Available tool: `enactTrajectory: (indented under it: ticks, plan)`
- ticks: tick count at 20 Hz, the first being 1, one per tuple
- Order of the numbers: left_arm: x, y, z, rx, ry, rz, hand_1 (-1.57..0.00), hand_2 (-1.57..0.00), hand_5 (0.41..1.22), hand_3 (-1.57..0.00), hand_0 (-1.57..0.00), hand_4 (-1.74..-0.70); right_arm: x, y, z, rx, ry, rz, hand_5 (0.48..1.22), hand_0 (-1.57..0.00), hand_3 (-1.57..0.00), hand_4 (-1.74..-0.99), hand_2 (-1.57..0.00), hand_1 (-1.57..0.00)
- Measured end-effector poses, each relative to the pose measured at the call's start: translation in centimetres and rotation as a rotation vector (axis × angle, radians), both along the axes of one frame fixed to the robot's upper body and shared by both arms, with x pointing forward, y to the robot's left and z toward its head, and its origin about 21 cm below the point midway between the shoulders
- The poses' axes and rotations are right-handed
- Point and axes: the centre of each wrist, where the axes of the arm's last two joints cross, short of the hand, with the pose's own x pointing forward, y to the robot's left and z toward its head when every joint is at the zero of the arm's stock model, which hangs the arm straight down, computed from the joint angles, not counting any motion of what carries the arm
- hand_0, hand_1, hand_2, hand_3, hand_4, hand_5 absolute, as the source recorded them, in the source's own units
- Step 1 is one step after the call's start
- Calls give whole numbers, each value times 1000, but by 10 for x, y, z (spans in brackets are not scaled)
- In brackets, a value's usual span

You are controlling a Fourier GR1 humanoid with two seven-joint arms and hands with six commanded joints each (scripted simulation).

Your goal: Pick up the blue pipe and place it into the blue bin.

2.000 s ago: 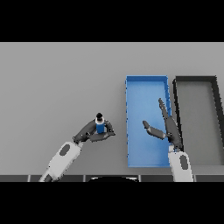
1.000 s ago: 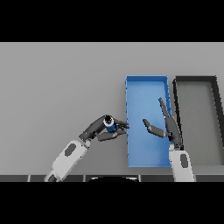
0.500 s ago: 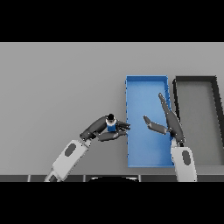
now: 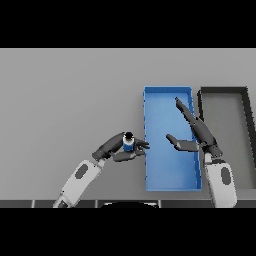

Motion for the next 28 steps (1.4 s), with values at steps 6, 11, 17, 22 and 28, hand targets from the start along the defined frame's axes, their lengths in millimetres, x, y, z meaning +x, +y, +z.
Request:
enactTrajectory:
  ticks: [6, 11, 17, 22, 28]
  plan:
    - [0, 5, 4, 4, -9, 7, -1571, -1571, 1221, -1571, -1571, -1474, -6, 28, 56, -145, -27, 269, 531, 1, 1, -1230, -2, -1]
    - [1, 2, 8, 26, -10, 7, -1571, -1571, 1221, -1571, -1571, -1475, -2, 55, 69, -213, 12, 397, 522, 1, 1, -1239, 0, 0]
    - [1, 3, 8, 11, -9, -12, -1571, -1571, 1221, -1571, -1571, -1474, 10, 90, 72, -260, 62, 527, 514, 1, 1, -1201, 1, 1]
    - [3, -3, 8, -16, 12, -50, -1571, -1571, 1221, -1571, -1571, -1459, 20, 120, 73, -282, 81, 612, 512, 1, 1, -1208, -1, 1]
    - [5, 1, 1, 6, 32, -35, -1571, -1528, 1221, -1139, -1571, -1596, 34, 147, 75, -311, 99, 678, 523, -630, -504, -1383, -657, -652]
